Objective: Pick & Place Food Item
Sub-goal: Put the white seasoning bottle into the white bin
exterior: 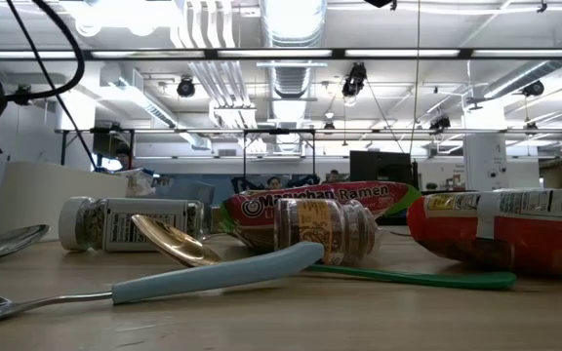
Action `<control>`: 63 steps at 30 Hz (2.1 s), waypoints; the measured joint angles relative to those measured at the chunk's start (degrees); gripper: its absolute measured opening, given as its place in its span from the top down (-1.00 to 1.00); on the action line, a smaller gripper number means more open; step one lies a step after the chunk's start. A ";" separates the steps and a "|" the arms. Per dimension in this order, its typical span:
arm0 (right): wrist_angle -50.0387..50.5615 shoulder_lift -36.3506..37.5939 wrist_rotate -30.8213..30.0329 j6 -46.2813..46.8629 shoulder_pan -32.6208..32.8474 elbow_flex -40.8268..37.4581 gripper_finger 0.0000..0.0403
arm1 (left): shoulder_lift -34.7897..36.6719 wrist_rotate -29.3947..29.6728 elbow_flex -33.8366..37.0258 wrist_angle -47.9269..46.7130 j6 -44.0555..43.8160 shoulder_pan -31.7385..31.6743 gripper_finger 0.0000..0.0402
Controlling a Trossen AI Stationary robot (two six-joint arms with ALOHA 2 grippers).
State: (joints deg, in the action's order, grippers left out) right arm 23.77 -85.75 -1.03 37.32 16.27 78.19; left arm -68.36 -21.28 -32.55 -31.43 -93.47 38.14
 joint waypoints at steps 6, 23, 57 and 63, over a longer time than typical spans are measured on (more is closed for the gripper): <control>0.00 0.00 0.01 0.00 0.00 0.00 -0.38 | 0.00 2.01 -3.88 -0.55 1.83 -0.89 -0.25; 0.02 0.00 1.50 -0.44 0.00 0.00 -0.38 | 0.00 16.45 -18.60 -8.07 21.78 -1.69 -0.25; -0.07 0.00 1.50 0.20 0.50 0.00 -0.38 | -19.02 33.19 -20.26 -3.57 67.57 -14.71 -0.25; -0.09 0.00 1.52 0.22 0.66 0.00 -0.38 | -20.99 29.06 -20.24 -2.41 68.16 -16.43 -0.33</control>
State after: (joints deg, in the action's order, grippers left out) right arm 23.68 -85.76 0.49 37.54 16.93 78.19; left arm -89.35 7.79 -52.80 -33.85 -25.31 21.71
